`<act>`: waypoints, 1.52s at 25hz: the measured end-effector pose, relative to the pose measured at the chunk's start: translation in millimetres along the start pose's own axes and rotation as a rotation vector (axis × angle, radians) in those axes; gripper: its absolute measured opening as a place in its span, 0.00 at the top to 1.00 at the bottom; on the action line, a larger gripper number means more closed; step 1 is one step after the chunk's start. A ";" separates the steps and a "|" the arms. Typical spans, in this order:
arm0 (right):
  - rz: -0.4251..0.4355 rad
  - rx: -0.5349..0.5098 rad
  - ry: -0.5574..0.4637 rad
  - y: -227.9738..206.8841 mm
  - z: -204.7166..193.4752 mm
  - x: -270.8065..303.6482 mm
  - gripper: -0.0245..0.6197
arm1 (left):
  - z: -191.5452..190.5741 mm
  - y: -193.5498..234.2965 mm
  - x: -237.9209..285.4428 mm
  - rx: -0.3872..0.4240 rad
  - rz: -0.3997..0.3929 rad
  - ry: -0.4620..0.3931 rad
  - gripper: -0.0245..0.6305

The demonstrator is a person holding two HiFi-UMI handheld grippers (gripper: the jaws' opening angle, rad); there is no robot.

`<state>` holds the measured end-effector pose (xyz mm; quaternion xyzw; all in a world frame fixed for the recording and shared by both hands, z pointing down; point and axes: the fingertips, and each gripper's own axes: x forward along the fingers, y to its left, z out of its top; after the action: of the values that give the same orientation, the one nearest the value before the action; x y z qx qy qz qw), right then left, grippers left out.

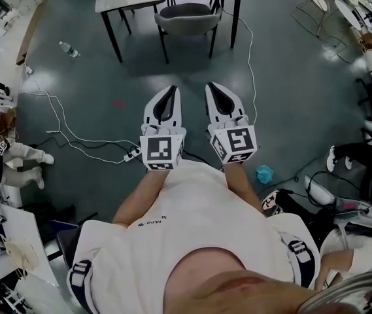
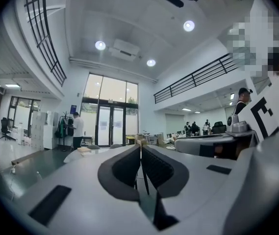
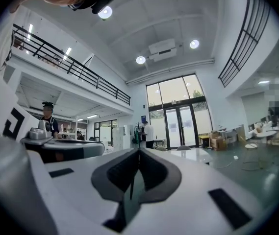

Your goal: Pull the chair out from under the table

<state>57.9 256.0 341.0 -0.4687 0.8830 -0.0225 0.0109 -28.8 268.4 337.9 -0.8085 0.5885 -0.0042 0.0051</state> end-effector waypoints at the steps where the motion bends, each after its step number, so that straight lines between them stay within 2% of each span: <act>1: 0.004 -0.003 0.007 -5.4 -1.7 16.4 0.94 | -1.7 7.4 15.3 -0.005 -0.005 0.001 0.95; 5: 0.015 -0.011 0.024 -28.9 1.3 82.2 0.94 | 0.9 38.5 77.7 0.001 -0.021 -0.003 0.95; 13: -0.042 -0.030 0.042 -78.5 17.5 207.6 0.94 | 14.1 117.9 195.3 0.003 -0.050 0.017 0.95; 23: -0.108 -0.050 0.133 -136.3 -7.5 310.2 0.94 | -6.8 176.1 299.8 -0.023 -0.096 0.071 0.95; 28: -0.084 -0.089 0.174 -169.5 -15.9 341.7 0.94 | -25.1 184.4 346.6 -0.013 -0.090 0.127 0.95; 32: -0.045 -0.116 0.218 -198.3 -27.5 358.4 0.94 | -41.7 167.5 379.3 0.054 -0.112 0.181 0.95; 38: 0.019 -0.141 0.328 -238.0 -73.4 393.3 0.94 | -90.6 169.2 432.0 0.118 -0.153 0.290 0.94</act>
<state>31.4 -200.8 426.9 -0.4499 0.8768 -0.0366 -0.1657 -58.3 -195.0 426.6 -0.8401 0.5185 -0.1558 -0.0326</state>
